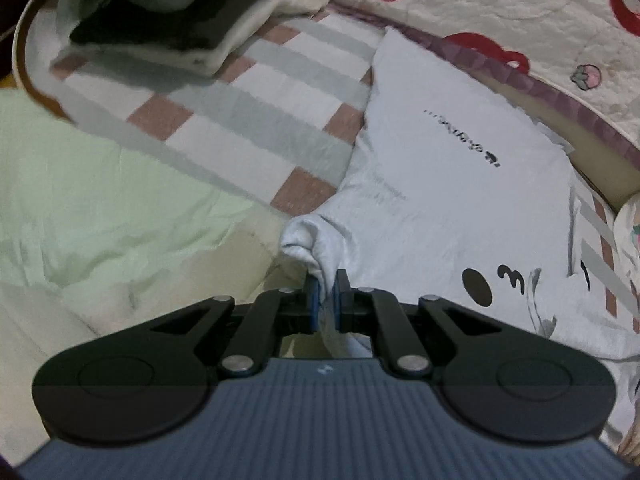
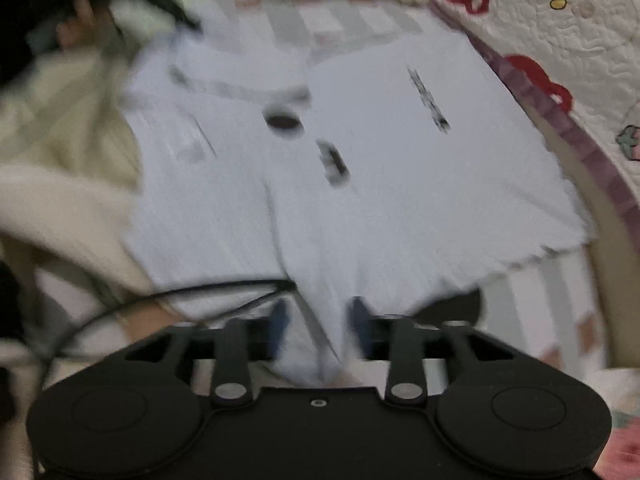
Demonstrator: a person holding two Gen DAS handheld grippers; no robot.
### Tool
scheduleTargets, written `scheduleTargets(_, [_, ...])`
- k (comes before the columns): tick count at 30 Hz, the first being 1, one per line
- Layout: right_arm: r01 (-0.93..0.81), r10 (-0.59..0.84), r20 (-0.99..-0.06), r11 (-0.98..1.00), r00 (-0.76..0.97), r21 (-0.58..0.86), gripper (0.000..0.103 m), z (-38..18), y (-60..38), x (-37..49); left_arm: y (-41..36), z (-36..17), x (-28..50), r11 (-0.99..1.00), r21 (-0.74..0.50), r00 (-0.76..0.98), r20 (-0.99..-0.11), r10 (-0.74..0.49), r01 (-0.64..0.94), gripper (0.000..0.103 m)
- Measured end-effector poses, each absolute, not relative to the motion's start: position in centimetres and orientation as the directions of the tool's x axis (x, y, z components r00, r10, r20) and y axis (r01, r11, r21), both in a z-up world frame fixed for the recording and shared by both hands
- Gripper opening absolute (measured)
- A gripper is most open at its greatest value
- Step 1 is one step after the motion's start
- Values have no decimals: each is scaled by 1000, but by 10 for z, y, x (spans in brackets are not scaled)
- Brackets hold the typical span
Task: Fold clothes
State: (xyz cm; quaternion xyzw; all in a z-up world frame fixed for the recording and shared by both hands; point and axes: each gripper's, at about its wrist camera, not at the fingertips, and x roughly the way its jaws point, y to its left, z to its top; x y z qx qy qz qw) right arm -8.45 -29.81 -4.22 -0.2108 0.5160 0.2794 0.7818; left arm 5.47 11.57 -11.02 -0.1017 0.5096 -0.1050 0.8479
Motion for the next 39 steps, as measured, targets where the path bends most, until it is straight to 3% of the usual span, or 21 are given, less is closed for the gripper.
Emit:
scheduleTargets(1, [-645, 278, -909, 764, 309, 15, 61, -37, -304, -81, 117, -111, 55, 956, -286, 459, -841, -285, 69, 7])
scheduleTargets(9, [-364, 451, -873, 857, 185, 366, 61, -59, -337, -30, 113, -114, 55, 960, -270, 451, -850, -273, 71, 9])
scheduleTargets(12, [-210, 568, -808, 818, 157, 535, 61, -66, -355, -10, 114, -115, 55, 959, -276, 445, -852, -276, 66, 9])
scheduleTargets(16, [-221, 638, -756, 766, 147, 603, 61, -61, -355, -9, 118, -117, 56, 953, -300, 442, -848, -291, 50, 10])
scheduleTargets(20, [-477, 546, -836, 750, 54, 459, 61, -46, -319, -39, 117, -117, 56, 955, -294, 443, -850, -285, 50, 11])
scheduleTargets(23, [-721, 390, -921, 637, -5, 274, 61, -36, -290, -71, 116, -117, 56, 955, -292, 447, -849, -282, 48, 13])
scheduleTargets(27, [-780, 182, -977, 626, 115, 24, 66, -37, -296, -67, 117, -117, 56, 955, -294, 452, -846, -281, 42, 14])
scheduleTargets(31, [-790, -13, -970, 578, 241, -204, 66, -38, -303, -61, 118, -118, 56, 955, -295, 457, -845, -278, 36, 15])
scheduleTargets(33, [-719, 9, -978, 679, 208, -147, 66, -44, -319, -43, 119, -118, 56, 955, -295, 456, -846, -276, 32, 15])
scheduleTargets(38, [-702, 16, -974, 696, 224, -150, 65, -53, -333, -26, 120, -120, 57, 957, -289, 451, -851, -271, 29, 16])
scheduleTargets(39, [-668, 84, -979, 742, 187, -64, 65, -51, -338, -19, 120, -120, 58, 957, -289, 451, -851, -271, 30, 17])
